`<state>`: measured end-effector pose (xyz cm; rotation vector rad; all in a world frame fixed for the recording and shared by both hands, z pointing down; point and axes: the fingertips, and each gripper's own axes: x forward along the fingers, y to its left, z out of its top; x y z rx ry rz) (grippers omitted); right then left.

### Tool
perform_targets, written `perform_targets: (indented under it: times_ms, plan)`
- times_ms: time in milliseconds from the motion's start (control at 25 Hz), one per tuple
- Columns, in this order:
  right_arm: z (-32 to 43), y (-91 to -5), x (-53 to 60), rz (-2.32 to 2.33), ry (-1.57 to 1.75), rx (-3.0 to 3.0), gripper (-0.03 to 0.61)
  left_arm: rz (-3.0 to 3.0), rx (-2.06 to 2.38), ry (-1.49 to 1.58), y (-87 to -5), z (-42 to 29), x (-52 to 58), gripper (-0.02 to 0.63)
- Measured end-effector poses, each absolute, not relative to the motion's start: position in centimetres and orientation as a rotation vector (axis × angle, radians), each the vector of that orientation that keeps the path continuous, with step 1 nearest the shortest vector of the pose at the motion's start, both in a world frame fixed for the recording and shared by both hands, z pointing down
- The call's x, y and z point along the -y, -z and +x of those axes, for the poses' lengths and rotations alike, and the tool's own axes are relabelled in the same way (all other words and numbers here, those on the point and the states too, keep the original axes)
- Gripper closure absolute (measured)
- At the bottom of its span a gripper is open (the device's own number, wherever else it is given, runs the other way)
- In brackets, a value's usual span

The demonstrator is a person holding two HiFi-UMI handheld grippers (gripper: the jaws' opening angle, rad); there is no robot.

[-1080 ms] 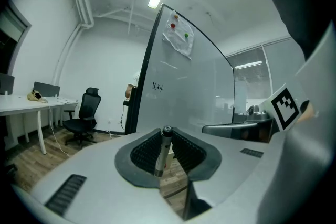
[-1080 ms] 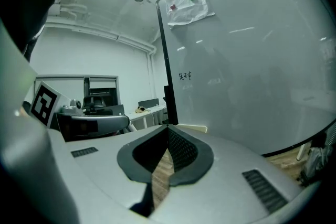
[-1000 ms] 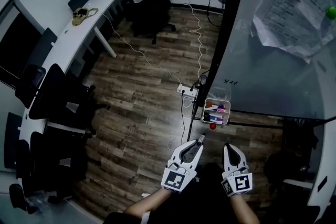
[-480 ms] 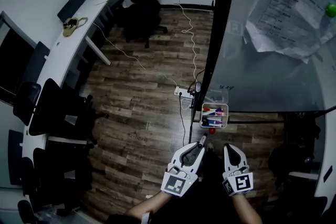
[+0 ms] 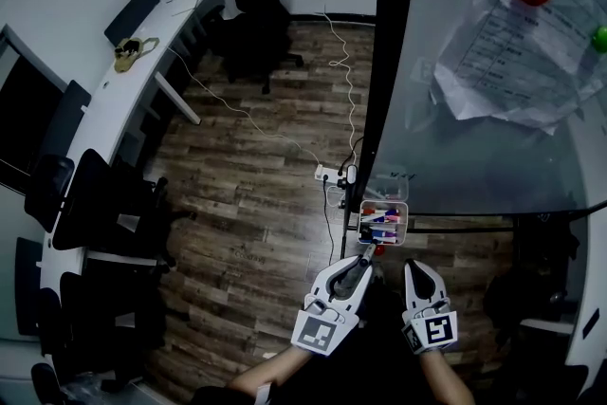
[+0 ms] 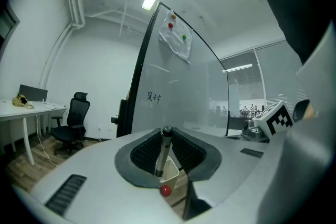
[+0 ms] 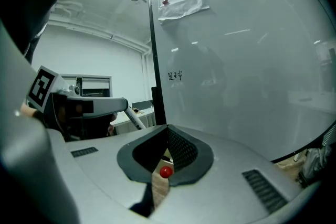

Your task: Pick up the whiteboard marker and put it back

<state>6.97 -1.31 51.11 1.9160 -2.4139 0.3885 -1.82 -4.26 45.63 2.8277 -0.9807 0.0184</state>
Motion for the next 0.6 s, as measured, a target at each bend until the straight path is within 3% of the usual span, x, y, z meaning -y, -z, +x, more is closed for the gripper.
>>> perform_targets:
  times_ms: [600]
  plan:
    - [9.5, -50.7, 5.5, 1.872, -0.359, 2.467, 0.565, 2.81, 1.031, -0.018, -45.2, 1.0, 7.9, 0.538]
